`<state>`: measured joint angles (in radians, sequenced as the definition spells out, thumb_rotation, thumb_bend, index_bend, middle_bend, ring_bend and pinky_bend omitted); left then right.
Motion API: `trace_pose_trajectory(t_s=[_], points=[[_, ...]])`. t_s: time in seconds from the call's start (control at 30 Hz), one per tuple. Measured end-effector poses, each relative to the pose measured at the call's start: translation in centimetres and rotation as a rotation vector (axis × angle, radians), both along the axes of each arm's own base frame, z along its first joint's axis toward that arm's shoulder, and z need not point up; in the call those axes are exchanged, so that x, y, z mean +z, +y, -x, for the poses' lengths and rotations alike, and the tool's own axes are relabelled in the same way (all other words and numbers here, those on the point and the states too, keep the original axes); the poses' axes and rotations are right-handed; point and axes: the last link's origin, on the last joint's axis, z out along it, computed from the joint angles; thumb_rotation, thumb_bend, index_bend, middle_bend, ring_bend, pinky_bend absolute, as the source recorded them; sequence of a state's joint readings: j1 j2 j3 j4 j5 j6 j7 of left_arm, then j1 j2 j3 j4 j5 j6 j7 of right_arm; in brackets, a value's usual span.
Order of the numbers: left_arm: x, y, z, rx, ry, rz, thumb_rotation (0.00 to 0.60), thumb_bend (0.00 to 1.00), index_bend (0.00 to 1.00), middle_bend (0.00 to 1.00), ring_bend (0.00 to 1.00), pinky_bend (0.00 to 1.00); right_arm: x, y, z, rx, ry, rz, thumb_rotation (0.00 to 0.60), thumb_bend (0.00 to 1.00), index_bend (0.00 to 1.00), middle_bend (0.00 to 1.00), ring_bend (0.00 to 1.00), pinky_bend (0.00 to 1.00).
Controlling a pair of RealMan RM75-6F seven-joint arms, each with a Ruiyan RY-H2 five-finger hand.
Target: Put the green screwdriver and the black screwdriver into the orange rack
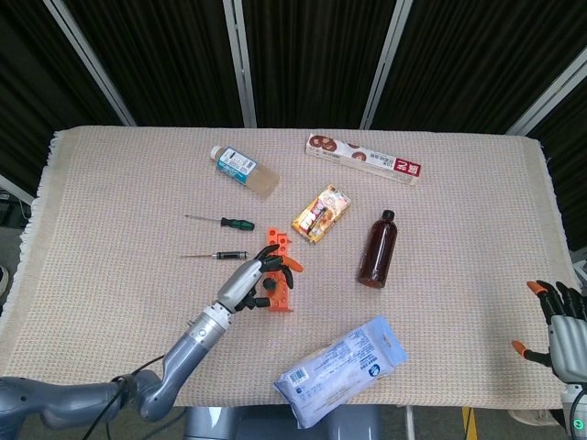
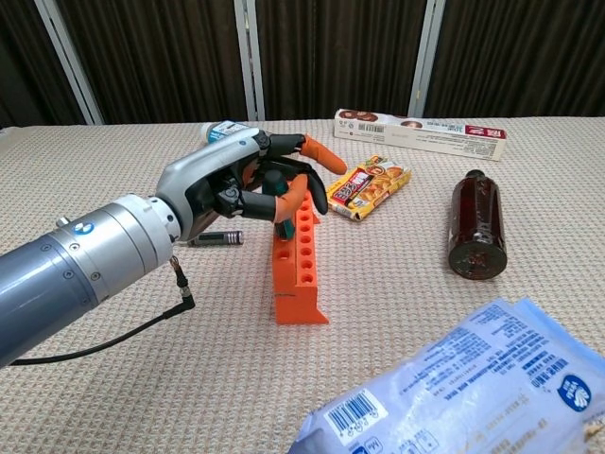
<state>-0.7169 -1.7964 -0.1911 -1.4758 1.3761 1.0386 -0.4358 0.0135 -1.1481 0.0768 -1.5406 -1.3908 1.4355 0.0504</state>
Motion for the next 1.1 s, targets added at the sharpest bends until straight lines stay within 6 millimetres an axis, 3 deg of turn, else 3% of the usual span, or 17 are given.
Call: trace_pose_trajectory(t_s=[0.1,0.23,0.33,0.47,0.67,0.97,1.1], points=[[0.1,-0.2,0.0,-0.017,0.015,-0.013,0.600,0.63,0.26,0.42,0.18,0.00,0.0,0.0,0.0,-0.001,0.000,0.002,0.600,0.00,0.14,0.11,0.00,0.03],[0.4,-0.5,-0.1,-0.036,0.015,-0.038,0.600,0.56,0.11,0.20,0.02,0.00,0.0,0.0,0.1,-0.002,0.000,0.003,0.600,0.00,0.14,0.11,0.00,0.03],[0.9,-0.7,-0.2,-0.050,0.005,-0.069,0.600,0.55,0.01,0.09,0.00,0.00,0.0,0.0,0.0,-0.001,-0.001,0.003,0.600,0.00,0.14,0.11,0.00,0.03],[1.9,-0.7,-0.2,-0.059,-0.019,-0.134,0.600,0.54,0.00,0.06,0.00,0.00,0.0,0.0,0.0,0.002,0.000,0.002,0.600,0.00,0.14,0.11,0.00,0.03],[4.3,-0.2,0.7,-0.063,-0.010,-0.265,0.600,0.55,0.08,0.10,0.00,0.00,0.1,0.0,0.0,0.002,0.002,0.005,0.600,0.00,0.14,0.11,0.00,0.03],[9.5,3.1,4.9,-0.007,0.335,-0.505,0.600,0.62,0.31,0.14,0.00,0.00,-0.2,-0.6,-0.1,0.014,-0.001,-0.009,0.600,0.00,0.14,0.11,0.00,0.03],[10.3,4.2,6.5,0.012,0.520,-0.509,0.600,0.52,0.35,0.14,0.00,0.00,-0.3,-0.9,-0.2,0.020,-0.003,-0.013,0.600,0.00,0.14,0.11,0.00,0.03]])
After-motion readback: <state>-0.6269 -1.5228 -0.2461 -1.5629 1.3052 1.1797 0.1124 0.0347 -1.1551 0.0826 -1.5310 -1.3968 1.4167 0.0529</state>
